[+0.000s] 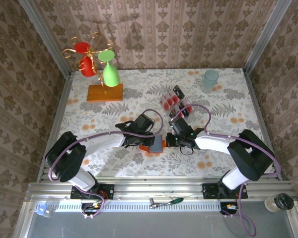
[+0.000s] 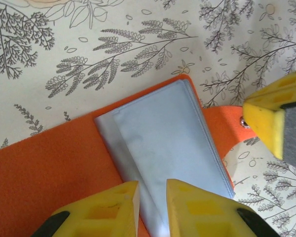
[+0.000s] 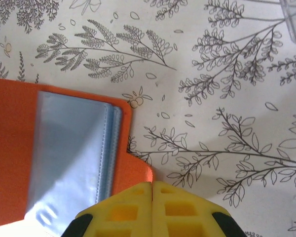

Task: Put the credit cards into the card holder
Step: Move the card holder to the bottom-center of the table.

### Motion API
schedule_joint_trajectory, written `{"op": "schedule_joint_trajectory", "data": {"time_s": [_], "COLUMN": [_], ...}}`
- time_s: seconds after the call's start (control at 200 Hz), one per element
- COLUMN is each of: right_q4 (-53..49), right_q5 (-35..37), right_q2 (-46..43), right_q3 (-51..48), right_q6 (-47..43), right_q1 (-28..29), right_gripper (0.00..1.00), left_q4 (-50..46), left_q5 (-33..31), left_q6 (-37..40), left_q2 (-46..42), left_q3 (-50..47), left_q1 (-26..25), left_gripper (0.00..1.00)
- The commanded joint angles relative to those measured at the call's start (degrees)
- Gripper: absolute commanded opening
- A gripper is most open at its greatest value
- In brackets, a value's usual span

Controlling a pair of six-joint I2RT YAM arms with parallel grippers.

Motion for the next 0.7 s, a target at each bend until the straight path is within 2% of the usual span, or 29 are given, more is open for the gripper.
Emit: {"op": "schedule_joint_trajectory", "data": {"time_s": [0.0,0.23,0.38,0.695], "right_q4": [0.9,-3.3,-3.8,-5.6], "right_q5": [-2.1,-2.5,-1.6,1.9], "right_q2": [-2.1,-5.6,-8.1,-12.2], "right_q3": [-1.6,-3.4,-5.9,-7.5], "right_q6": [0.4,-0.7,-0.3,0.9], "right_q1": [-0.1,-0.1,-0.1,-0.6], "right_gripper": [0.04,0.03,0.00,0.00], "left_q4": [-0.4,3.6,-1.5,1.8], "left_q5": [-2.5,-5.0,-5.4,-3.9], "left_q6": [-3.1,-11.2,-7.9,-4.9], "left_q2": [1.3,4.0,6.4,5.9], "left_q3": [-1.5,-2.3,3.7,0.6], "left_q1": [-0.9,-2.9,-4.5,-2.8], "left_gripper": [0.23,0.23,0.23,0.24]}}
